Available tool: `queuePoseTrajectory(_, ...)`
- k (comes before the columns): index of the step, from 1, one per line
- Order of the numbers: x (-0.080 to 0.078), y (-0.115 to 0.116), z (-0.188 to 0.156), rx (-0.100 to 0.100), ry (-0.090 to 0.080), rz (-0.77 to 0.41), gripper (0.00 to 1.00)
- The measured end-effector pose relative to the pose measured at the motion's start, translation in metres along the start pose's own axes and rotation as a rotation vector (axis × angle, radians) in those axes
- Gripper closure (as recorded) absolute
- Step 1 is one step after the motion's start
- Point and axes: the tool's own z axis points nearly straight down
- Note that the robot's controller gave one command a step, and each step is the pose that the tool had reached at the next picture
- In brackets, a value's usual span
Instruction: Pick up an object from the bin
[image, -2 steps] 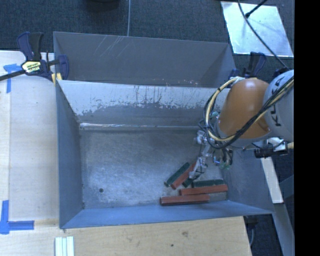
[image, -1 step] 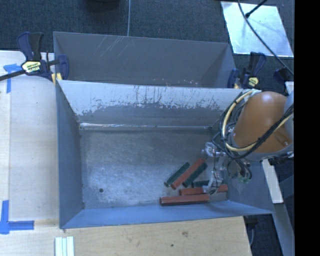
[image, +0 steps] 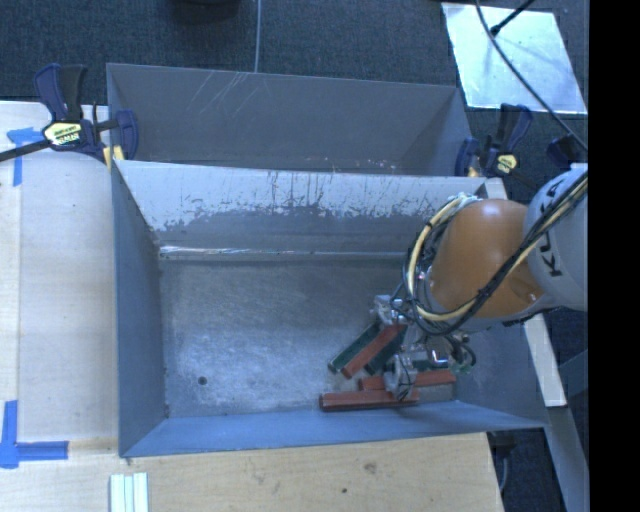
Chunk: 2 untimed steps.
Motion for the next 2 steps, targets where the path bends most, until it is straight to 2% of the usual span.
queuePoseTrajectory(1,0.001,-0.001,-0.003,-0.001,0.007,0.003,1.0)
queuePoseTrajectory(2,0.002,0.021,-0.139,0.002,-0.009,-0.308,1.0)
